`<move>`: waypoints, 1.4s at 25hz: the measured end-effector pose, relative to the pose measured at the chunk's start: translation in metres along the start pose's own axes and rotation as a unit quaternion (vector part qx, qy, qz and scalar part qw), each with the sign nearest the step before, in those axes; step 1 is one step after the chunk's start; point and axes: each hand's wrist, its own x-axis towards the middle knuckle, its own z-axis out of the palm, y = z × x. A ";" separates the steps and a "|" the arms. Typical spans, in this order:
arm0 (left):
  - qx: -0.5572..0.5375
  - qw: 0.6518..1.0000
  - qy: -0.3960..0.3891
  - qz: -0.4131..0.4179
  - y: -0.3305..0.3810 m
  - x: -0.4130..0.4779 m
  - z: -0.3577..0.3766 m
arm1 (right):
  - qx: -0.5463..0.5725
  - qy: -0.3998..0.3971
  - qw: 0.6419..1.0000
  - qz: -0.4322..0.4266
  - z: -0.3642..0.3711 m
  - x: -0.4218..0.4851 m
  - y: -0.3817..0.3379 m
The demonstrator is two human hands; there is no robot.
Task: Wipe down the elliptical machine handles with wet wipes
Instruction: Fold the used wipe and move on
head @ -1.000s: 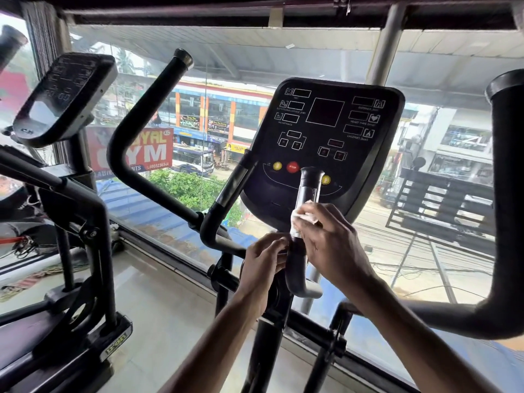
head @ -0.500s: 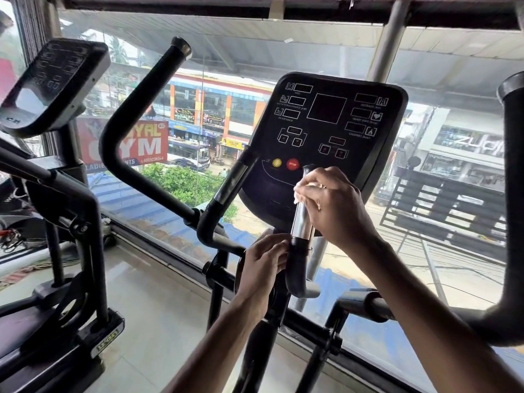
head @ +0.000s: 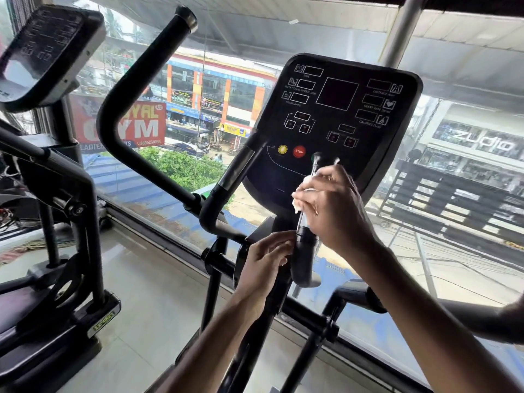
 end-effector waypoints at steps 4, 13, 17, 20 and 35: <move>-0.006 1.000 -0.019 0.004 -0.003 0.003 -0.006 | 0.031 -0.051 0.995 -0.076 -0.004 -0.043 -0.011; -0.026 0.999 -0.014 0.037 0.006 0.015 0.006 | 0.008 0.092 0.994 0.051 -0.006 -0.014 0.008; -0.020 0.999 -0.008 0.034 0.008 0.019 0.008 | 0.006 0.160 0.980 0.122 -0.001 0.017 0.016; -0.023 0.999 -0.006 0.033 0.005 0.019 0.009 | -0.035 0.117 0.987 0.103 0.001 0.019 0.006; -0.021 1.000 0.001 0.014 0.013 0.011 0.012 | 0.050 0.072 0.973 0.214 -0.013 0.051 0.034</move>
